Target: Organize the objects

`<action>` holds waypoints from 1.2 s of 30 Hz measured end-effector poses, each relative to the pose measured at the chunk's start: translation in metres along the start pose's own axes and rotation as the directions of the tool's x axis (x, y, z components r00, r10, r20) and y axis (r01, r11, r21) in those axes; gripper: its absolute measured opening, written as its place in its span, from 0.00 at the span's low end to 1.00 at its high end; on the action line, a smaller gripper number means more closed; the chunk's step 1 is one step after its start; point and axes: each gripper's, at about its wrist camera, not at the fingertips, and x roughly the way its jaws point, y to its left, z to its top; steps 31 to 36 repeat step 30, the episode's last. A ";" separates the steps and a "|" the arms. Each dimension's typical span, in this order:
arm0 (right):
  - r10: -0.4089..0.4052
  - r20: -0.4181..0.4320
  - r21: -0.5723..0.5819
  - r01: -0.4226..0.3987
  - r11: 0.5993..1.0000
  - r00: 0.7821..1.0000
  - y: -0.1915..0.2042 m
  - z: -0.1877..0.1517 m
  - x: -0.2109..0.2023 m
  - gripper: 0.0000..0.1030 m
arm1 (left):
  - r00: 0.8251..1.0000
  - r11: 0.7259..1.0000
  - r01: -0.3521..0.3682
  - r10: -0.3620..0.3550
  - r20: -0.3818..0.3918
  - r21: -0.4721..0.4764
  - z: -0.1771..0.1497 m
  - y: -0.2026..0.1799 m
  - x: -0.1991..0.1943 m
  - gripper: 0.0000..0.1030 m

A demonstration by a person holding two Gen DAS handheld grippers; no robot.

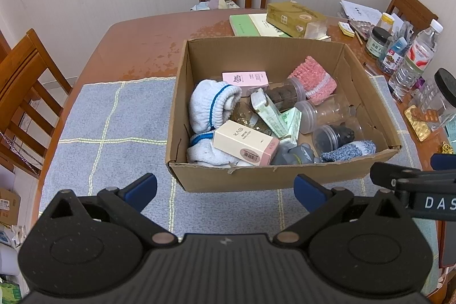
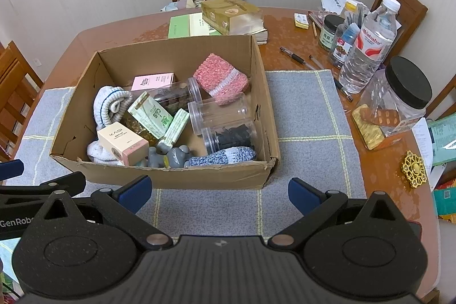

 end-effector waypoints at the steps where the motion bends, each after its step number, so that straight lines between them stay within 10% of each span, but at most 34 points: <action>1: 0.000 0.000 0.000 0.000 1.000 1.000 0.000 0.000 0.000 1.00 | 1.000 1.000 -0.001 0.001 0.000 -0.001 0.000 0.000 0.000 0.99; 36: -0.016 0.000 -0.016 0.016 1.000 1.000 0.004 0.003 0.004 1.00 | 1.000 1.000 -0.015 0.015 -0.004 0.002 0.004 0.002 0.002 0.99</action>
